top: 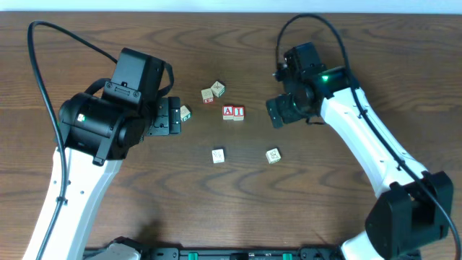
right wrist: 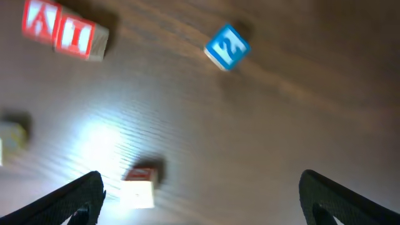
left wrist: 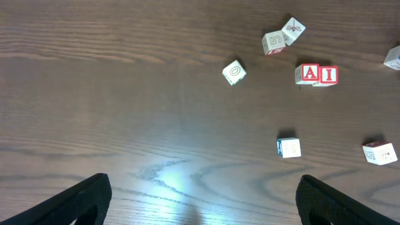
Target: Spell out Ai2
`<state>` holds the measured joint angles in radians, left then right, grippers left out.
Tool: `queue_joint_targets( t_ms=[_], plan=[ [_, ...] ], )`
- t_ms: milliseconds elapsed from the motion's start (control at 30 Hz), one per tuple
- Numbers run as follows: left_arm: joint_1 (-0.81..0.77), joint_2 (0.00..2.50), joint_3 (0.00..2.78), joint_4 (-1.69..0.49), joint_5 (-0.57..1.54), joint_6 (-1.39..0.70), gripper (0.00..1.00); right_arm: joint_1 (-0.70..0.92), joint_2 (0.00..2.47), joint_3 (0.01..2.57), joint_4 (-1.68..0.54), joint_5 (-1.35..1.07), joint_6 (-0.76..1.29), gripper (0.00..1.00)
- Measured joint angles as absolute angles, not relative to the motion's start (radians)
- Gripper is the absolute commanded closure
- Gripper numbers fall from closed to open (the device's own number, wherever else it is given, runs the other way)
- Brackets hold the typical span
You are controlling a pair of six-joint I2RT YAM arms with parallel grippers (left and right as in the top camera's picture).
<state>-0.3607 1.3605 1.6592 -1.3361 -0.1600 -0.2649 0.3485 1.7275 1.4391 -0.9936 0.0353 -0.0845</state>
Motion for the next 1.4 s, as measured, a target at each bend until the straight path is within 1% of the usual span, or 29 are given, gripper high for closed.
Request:
queue_joint_targets(
  t_ms=[200, 267, 467, 867, 1167, 1400],
  plan=[
    [-0.361, 1.361, 1.659, -1.336, -0.160, -0.265, 0.05, 0.290, 1.738, 1.439, -0.979, -0.019, -0.457, 0.01],
    [-0.361, 1.361, 1.659, -1.336, -0.159, -0.265, 0.05, 0.260, 1.757, 1.439, -0.964, -0.028, -0.535, 0.01],
    [-0.361, 1.361, 1.659, -1.329, -0.157, -0.265, 0.05, 0.179, 1.851, 1.441, -0.931, -0.042, -0.666, 0.01],
    [-0.361, 1.360, 1.659, -1.327, -0.157, -0.265, 0.05, 0.183, 2.004, 1.441, -0.839, -0.102, -0.795, 0.01],
    [-0.361, 1.360, 1.659, -1.327, -0.157, -0.265, 0.05, 0.184, 2.009, 1.441, -0.767, -0.205, -0.832, 0.01],
    [-0.361, 1.360, 1.659, -1.327, -0.157, -0.265, 0.05, 0.184, 2.009, 1.441, -0.731, -0.236, -0.841, 0.01]
  ],
)
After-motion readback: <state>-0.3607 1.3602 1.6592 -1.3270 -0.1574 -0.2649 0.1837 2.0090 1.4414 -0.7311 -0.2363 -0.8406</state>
